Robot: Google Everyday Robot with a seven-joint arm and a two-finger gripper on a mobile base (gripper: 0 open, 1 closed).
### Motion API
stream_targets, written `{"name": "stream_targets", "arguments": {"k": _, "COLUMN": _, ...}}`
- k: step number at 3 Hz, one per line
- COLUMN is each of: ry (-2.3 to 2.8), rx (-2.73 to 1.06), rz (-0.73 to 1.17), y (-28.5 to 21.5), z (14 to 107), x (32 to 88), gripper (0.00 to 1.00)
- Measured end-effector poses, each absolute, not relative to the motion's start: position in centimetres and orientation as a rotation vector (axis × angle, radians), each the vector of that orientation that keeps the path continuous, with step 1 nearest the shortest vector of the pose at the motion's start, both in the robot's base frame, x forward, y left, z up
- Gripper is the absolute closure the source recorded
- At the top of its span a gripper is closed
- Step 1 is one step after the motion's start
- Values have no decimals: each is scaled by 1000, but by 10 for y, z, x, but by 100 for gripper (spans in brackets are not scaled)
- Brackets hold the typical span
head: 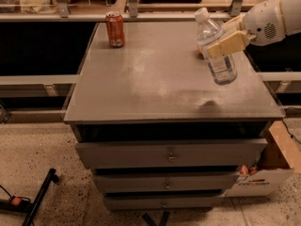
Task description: Place blue plastic bottle upright
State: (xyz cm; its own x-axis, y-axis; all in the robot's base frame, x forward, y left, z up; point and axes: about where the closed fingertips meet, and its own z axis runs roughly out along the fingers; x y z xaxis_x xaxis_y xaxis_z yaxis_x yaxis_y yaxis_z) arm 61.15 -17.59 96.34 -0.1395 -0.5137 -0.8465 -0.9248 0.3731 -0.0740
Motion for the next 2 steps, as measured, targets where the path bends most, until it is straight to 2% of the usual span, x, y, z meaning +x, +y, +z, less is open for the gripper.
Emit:
{"name": "stream_targets", "arguments": {"k": 1, "ry": 1768, "rx": -1246, "rz": 627, "y": -174, "z": 969, "x": 610, "gripper": 100}}
{"name": "stream_targets", "arguments": {"k": 2, "ry": 1726, "rx": -1172, "rz": 752, "y": -171, "z": 965, "x": 612, "gripper": 100}}
